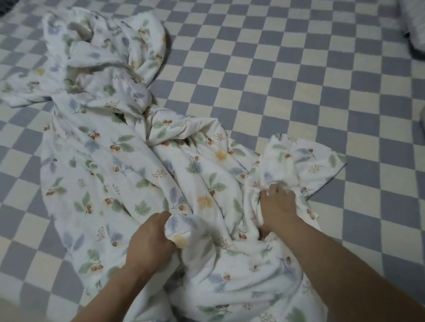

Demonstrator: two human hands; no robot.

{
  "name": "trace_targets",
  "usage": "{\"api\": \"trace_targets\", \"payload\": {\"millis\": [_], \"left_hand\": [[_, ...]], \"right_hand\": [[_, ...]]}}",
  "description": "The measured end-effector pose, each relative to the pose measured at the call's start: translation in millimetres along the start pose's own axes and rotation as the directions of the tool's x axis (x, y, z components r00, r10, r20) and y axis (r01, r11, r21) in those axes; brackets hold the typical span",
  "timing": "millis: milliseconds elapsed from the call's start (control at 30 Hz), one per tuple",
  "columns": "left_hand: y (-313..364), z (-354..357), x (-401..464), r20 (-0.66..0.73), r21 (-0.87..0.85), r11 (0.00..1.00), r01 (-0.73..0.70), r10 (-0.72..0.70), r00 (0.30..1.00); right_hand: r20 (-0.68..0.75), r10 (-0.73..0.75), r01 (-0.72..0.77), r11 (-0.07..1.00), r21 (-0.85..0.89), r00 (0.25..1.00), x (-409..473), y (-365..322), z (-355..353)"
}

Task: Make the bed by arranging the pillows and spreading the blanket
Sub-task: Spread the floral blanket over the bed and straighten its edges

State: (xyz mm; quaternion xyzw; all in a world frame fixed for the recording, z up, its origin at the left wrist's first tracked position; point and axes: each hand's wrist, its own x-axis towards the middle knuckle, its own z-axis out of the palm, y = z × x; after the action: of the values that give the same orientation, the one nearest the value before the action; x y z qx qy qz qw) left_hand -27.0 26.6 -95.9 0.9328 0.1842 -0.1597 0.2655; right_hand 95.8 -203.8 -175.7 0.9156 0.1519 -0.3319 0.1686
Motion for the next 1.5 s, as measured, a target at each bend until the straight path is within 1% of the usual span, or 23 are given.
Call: {"api": "trace_targets", "payload": {"millis": [67,133,233,300,367,433,533,567,633,700,733,767,833,867,933,1000,1033,1133,1200,1267,1367,1433,1500], "left_hand": [[-1.3,5.1,-0.2,0.022,0.0,1.0,-0.003,0.003,1.0],[-5.2,9.2,0.2,0.033,0.011,0.999,-0.032,0.032,0.999],[-12.7,8.4,2.8,0.011,-0.016,0.999,-0.037,0.037,0.999],[-16.1,4.8,3.6,-0.001,-0.046,0.999,-0.027,0.027,1.0],[-18.5,3.5,1.2,0.009,-0.049,0.999,-0.017,0.018,1.0],[-17.0,1.5,-2.2,0.02,-0.067,0.998,-0.008,0.01,1.0],[-6.3,-9.1,-12.8,0.044,-0.115,0.993,0.022,-0.017,0.999],[-2.2,-14.3,-15.8,0.058,-0.145,0.989,0.042,-0.034,0.998],[8.4,-26.3,-20.1,0.073,-0.192,0.981,0.034,-0.02,0.997],[23.0,-40.0,-23.0,0.08,-0.233,0.972,0.0,0.02,0.997],[36.9,-49.6,-24.5,0.072,-0.258,0.966,-0.018,0.038,0.997],[51.9,-58.3,-26.7,0.051,-0.307,0.951,-0.032,0.05,0.997],[95.6,-77.4,-29.4,-0.034,-0.484,0.871,-0.084,0.077,0.996],[120.8,-86.0,-30.8,-0.084,-0.582,0.805,-0.114,0.08,0.993],[174.3,-100.9,-31.4,-0.154,-0.733,0.659,-0.166,0.077,0.985],[218.0,-108.1,-25.6,-0.142,-0.8,0.584,-0.139,0.04,0.989],[236.7,-108.7,-21.8,-0.126,-0.823,0.556,-0.119,0.026,0.992],[292.2,-101.4,-17.4,-0.072,-0.827,0.556,-0.086,0.047,0.996],[319.3,-92.9,-19.1,-0.017,-0.809,0.584,-0.061,0.08,0.997],[343.3,-82.1,-25.6,0.019,-0.784,0.617,-0.065,0.129,0.991],[362.4,-64.1,-42.5,0.071,-0.768,0.64,-0.036,0.141,0.987],[364.0,-55.9,-54.3,0.11,-0.775,0.632,-0.022,0.169,0.98],[354.6,-51.3,-59.9,0.133,-0.813,0.582,-0.003,0.19,0.973]], "right_hand": [[-0.071,-0.036,0.031,0.997,-0.066,0.997,2.6,-1.3,-0.6],[-0.018,0.004,-0.001,0.989,0.147,1.0,2.5,0.4,11.0],[0.069,0.199,-0.204,0.813,0.546,0.978,0.1,8.9,32.0],[0.134,0.304,-0.309,0.658,0.686,0.943,-2.0,12.7,42.7],[0.151,0.332,-0.323,0.559,0.763,0.931,-5.0,15.0,51.1],[0.15,0.281,-0.296,0.606,0.738,0.948,-15.2,18.2,50.8],[0.247,0.002,-0.186,0.663,0.725,0.969,-59.4,18.1,42.1],[0.305,-0.081,-0.178,0.661,0.729,0.949,-77.3,16.1,39.0],[0.333,-0.117,-0.202,0.597,0.776,0.936,-105.1,24.4,31.4],[0.261,-0.017,-0.227,0.445,0.866,0.965,-115.4,53.4,-3.5],[0.179,0.098,-0.201,0.324,0.924,0.979,-111.8,79.6,-36.6],[0.096,0.236,-0.126,0.118,0.985,0.967,-106.7,105.4,-72.3],[-0.086,0.488,0.255,-0.292,0.922,0.869,-87.4,192.4,-170.9],[-0.216,0.514,0.441,-0.368,0.819,0.83,-83.6,233.5,-214.7],[-0.317,0.585,0.613,-0.419,0.67,0.746,-77.6,302.5,-266.0],[-0.487,0.582,0.738,-0.338,0.584,0.651,-100.9,322.2,-253.8],[-0.536,0.516,0.722,-0.274,0.636,0.668,-115.7,307.5,-238.4],[-0.428,0.131,0.445,-0.172,0.879,0.894,-144.1,234.4,-160.4],[-0.376,-0.205,0.387,0.011,0.922,0.903,-150.1,181.6,-97.3],[-0.341,-0.145,0.352,0.053,0.935,0.929,-156.3,148.0,-67.2],[-0.261,0.051,0.266,-0.15,0.952,0.964,-175.0,117.6,-69.0],[-0.209,0.126,0.233,-0.223,0.946,0.97,-196.8,114.2,-78.0],[-0.12,0.162,0.18,-0.437,0.881,0.98,-208.0,117.7,-79.5]]}}
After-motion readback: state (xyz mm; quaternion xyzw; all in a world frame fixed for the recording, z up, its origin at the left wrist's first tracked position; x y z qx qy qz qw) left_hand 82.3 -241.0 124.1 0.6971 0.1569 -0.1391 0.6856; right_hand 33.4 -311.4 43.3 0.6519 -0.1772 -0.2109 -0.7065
